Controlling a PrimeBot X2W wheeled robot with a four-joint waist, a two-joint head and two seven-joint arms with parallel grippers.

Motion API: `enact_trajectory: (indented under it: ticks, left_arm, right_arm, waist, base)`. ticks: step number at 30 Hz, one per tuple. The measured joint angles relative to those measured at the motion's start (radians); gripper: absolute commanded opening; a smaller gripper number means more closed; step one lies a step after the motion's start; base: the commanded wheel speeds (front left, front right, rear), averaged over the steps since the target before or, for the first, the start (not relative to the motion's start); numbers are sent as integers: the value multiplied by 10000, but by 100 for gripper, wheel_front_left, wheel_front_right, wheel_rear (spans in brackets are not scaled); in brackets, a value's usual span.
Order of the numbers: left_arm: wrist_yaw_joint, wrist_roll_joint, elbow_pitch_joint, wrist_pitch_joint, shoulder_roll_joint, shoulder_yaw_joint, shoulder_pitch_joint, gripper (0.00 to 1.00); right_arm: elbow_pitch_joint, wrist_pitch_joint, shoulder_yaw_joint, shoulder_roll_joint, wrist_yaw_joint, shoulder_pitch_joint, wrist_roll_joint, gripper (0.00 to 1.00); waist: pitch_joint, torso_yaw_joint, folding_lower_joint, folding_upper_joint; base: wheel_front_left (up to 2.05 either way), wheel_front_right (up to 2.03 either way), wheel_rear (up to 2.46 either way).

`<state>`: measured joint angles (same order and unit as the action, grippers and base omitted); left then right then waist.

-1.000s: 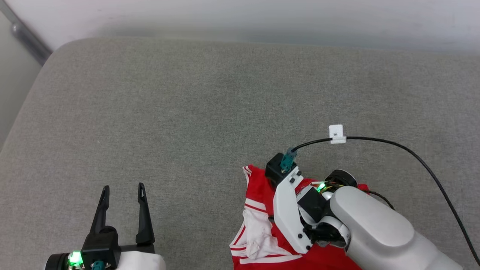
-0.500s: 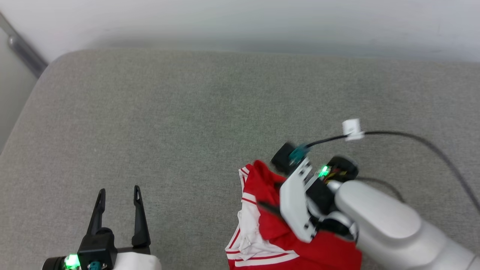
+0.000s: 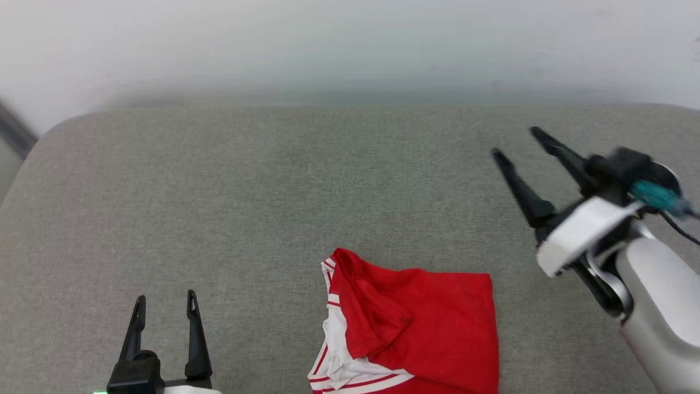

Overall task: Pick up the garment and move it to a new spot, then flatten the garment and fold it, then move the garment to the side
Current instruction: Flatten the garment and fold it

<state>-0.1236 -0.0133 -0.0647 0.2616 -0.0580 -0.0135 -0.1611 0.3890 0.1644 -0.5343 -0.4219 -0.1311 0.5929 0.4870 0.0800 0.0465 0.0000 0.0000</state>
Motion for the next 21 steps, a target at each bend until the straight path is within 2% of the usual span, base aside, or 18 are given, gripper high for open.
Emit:
enact_trajectory:
  ticks: [3,6,11,13,17,21]
  left_arm:
    - [6,2,-40,0,0,-40,-48,100]
    - [38,17,-38,0,4,-15,-52,100]
    - [88,42,-38,0,-12,-6,-55,100]
    - [94,46,-33,0,-19,-8,-56,100]
    - [127,46,8,0,-31,-25,-66,100]
    - [151,46,73,0,-33,-17,-193,100]
  right_arm:
    - [-167,752,1290,207,0,-882,-1032,100]
    - [-708,947,2658,706,0,-1941,-1891,100]
    - [-2644,965,4533,1755,-2,-3853,-3053,100]
    - [-3262,986,5239,2242,0,-4558,-3143,100]
    - [-4090,988,5889,2784,2,-5833,-3400,100]
    - [-4452,988,6000,3101,2,-6725,-3452,100]
  waist:
    - [-104,-148,0,0]
    - [-197,-253,0,0]
    - [-284,-314,0,0]
    - [-320,-314,0,0]
    - [-420,-296,0,0]
    - [-576,-295,0,0]
  base:
    - [0,0,0]
    - [0,0,0]
    - [0,0,0]
    - [0,0,0]
    - [0,0,0]
    - [0,0,0]
